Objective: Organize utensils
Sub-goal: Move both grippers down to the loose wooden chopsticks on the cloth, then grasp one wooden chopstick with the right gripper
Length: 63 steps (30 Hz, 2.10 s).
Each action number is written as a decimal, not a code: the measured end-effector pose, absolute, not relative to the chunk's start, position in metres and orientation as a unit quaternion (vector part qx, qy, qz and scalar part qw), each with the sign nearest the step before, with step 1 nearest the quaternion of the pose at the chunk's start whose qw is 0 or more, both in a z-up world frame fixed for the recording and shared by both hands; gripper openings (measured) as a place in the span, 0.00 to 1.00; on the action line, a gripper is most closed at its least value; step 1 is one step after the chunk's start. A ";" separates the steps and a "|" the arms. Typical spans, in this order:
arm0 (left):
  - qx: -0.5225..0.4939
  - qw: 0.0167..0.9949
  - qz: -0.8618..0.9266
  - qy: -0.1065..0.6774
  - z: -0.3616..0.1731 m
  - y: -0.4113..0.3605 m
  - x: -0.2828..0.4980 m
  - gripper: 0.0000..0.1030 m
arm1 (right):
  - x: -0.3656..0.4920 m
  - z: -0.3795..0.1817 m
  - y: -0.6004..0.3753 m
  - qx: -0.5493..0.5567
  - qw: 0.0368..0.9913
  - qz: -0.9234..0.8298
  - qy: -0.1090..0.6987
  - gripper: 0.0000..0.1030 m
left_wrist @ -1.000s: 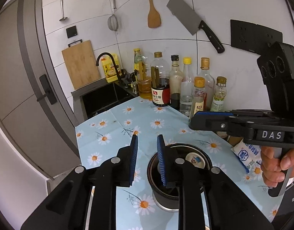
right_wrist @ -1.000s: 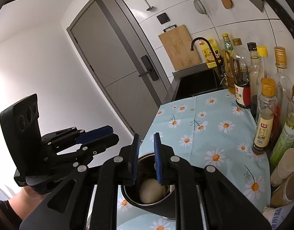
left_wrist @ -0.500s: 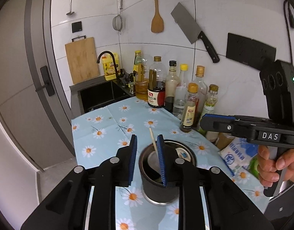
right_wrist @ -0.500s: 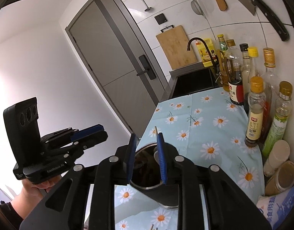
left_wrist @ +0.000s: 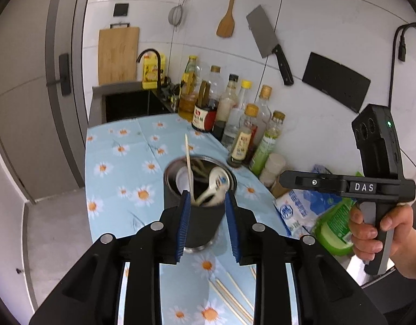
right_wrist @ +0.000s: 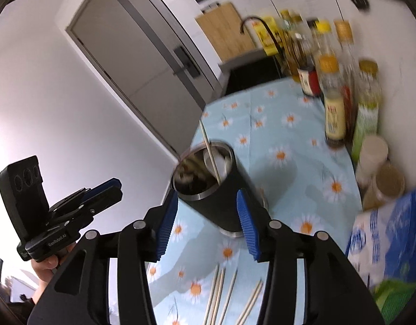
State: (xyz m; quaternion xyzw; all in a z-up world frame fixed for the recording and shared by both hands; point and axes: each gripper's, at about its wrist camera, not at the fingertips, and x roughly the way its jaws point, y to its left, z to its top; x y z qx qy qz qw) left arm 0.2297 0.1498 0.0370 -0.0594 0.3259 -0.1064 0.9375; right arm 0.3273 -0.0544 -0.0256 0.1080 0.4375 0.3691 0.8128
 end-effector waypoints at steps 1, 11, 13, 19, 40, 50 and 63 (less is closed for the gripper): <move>-0.062 0.935 -0.105 0.332 0.033 0.149 0.226 0.24 | 0.326 -0.029 -0.055 0.107 0.809 0.367 0.447 0.45; -0.098 0.917 -0.103 0.372 0.003 0.144 0.202 0.24 | 0.303 -0.064 -0.066 0.089 0.775 0.330 0.532 0.45; -0.104 0.913 -0.104 0.381 -0.004 0.142 0.197 0.24 | 0.299 -0.073 -0.065 0.077 0.770 0.315 0.549 0.45; -0.123 0.895 -0.107 0.415 -0.030 0.136 0.185 0.24 | 0.292 -0.110 -0.067 0.073 0.735 0.284 0.612 0.41; -0.185 0.840 -0.093 0.501 -0.119 0.130 0.153 0.24 | 0.290 -0.199 -0.054 0.028 0.653 0.178 0.735 0.23; -0.196 0.828 -0.104 0.514 -0.139 0.128 0.143 0.24 | 0.289 -0.207 -0.029 -0.012 0.658 0.146 0.739 0.16; -0.206 0.824 -0.111 0.516 -0.144 0.131 0.144 0.24 | 0.275 -0.215 0.022 -0.093 0.679 0.102 0.721 0.10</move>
